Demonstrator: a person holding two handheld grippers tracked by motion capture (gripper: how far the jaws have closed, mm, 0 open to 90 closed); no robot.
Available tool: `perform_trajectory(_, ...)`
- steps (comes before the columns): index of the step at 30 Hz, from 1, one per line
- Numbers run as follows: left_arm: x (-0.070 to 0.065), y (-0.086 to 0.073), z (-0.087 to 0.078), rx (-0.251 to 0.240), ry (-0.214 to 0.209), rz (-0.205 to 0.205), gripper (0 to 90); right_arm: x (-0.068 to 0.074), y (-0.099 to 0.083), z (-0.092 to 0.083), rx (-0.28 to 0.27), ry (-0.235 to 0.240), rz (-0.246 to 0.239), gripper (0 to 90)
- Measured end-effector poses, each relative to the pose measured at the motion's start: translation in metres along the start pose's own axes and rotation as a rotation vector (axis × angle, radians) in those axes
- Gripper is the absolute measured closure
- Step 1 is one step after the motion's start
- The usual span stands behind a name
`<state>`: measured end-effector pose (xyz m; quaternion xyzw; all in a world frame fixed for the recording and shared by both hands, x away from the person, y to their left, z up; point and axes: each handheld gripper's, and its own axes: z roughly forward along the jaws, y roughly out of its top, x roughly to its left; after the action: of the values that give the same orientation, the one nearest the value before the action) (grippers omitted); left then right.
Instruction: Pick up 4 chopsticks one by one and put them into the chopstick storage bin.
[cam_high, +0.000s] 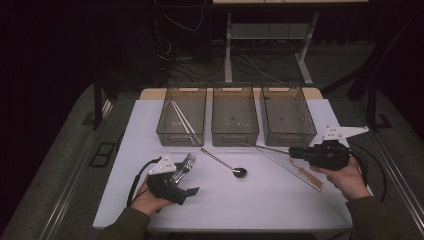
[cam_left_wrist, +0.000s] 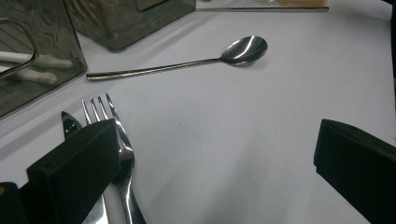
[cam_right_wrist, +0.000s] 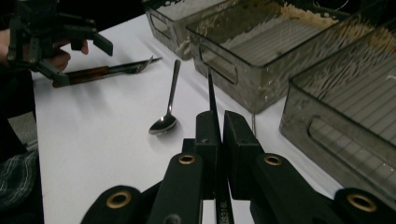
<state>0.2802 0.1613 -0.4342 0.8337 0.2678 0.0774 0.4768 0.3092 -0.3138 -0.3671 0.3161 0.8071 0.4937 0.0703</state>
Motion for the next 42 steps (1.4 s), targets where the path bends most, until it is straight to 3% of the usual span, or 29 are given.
perform_trajectory(13,0.000,0.000,0.001,0.005,0.007,0.006,0.0,0.003,0.025,0.018,-0.029,0.006,-0.016,84.8)
perform_trajectory(28,0.000,0.000,0.000,0.001,0.008,0.008,0.0,0.008,0.055,0.041,-0.053,-0.024,-0.040,84.8)
perform_trajectory(42,0.000,0.001,-0.001,-0.017,0.003,-0.003,0.0,0.012,0.092,0.078,-0.053,-0.035,-0.053,84.8)
